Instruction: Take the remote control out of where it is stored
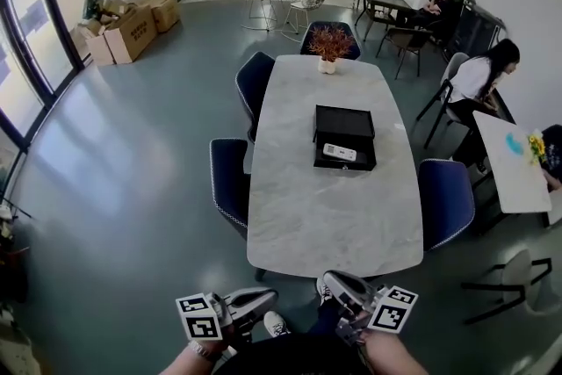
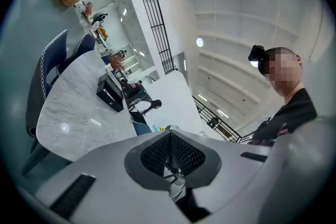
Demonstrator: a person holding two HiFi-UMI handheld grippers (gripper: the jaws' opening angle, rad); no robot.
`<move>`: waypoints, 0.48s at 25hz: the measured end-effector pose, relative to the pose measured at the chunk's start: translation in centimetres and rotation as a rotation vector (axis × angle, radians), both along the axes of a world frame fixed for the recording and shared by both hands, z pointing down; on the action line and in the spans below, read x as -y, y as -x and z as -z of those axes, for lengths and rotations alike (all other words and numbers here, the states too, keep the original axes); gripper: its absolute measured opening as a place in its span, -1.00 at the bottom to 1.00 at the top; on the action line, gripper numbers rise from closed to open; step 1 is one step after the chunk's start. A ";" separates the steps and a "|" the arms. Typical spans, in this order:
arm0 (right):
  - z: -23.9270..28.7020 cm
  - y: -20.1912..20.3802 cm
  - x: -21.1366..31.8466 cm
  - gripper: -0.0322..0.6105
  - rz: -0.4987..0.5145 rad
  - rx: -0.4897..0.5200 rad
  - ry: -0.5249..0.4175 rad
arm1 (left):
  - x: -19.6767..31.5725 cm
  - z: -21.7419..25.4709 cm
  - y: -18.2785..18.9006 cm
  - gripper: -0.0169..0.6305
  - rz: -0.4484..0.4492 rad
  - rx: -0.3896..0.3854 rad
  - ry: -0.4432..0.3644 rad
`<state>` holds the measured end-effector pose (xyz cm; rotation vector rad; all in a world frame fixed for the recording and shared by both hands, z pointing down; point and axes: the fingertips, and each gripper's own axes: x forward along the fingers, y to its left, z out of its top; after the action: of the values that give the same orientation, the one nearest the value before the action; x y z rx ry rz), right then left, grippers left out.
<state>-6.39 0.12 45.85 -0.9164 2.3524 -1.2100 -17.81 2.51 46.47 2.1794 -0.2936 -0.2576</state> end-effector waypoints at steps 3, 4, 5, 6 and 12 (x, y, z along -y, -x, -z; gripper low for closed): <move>0.3 -0.8 1.8 -0.87 0.005 -0.038 -0.016 | 0.5 0.1 0.5 -0.93 0.039 -0.006 0.000; 0.5 -1.3 2.6 -0.87 0.000 -0.048 -0.023 | 0.7 0.0 0.7 -0.93 0.054 -0.008 0.002; 0.7 -1.8 3.4 -0.87 -0.008 -0.055 -0.031 | 0.9 0.0 0.8 -0.93 0.070 -0.008 0.004; 1.0 -2.4 4.3 -0.87 -0.014 -0.062 -0.041 | 1.1 0.1 1.0 -0.93 0.085 -0.006 0.004; 2.5 -6.3 9.8 -0.87 -0.028 -0.134 -0.092 | 3.2 0.7 0.5 -0.93 0.169 -0.003 -0.009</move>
<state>-0.04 -9.65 43.35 -1.0250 2.4678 -1.0498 -18.28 -0.65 45.78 2.1649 -0.4768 -0.3572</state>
